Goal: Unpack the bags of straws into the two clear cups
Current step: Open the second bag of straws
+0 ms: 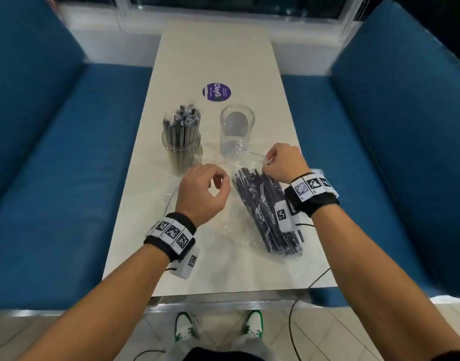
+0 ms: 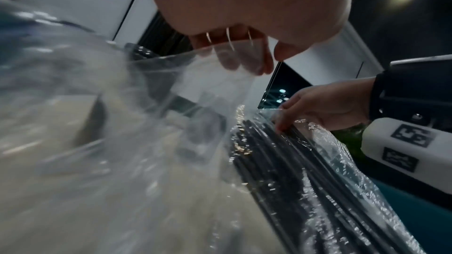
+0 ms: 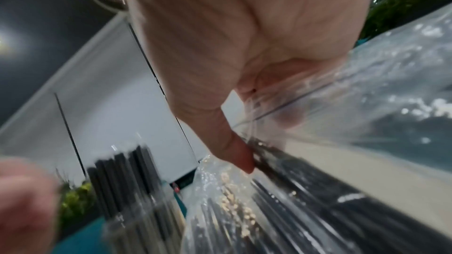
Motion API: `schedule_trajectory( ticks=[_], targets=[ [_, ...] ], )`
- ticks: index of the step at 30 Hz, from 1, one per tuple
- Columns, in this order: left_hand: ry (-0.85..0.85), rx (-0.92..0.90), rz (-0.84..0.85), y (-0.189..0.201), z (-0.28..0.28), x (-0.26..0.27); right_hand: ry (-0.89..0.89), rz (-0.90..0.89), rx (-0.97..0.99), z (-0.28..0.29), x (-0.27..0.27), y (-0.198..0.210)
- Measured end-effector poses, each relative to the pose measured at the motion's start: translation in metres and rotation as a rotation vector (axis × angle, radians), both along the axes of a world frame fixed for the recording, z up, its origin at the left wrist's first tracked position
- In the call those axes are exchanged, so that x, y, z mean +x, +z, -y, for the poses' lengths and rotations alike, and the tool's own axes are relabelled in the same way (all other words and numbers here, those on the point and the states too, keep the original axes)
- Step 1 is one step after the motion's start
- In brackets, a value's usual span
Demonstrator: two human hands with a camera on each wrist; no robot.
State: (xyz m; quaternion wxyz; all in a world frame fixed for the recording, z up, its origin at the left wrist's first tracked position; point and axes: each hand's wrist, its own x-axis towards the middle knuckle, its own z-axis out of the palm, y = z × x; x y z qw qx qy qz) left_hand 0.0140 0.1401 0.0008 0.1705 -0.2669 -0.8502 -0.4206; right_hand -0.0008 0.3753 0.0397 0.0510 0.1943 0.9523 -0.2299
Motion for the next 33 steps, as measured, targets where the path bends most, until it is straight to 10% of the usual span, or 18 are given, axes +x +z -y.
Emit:
schedule_trajectory(
  ticks=[10,33],
  targets=[
    [-0.011,0.353,0.688,0.061,-0.052,-0.026,0.141,-0.202,-0.078,0.049,0.058,0.061],
    [-0.186,0.439,0.752,0.073,-0.037,-0.011,-0.023,-0.159,-0.794,0.053,0.065,0.066]
  ],
)
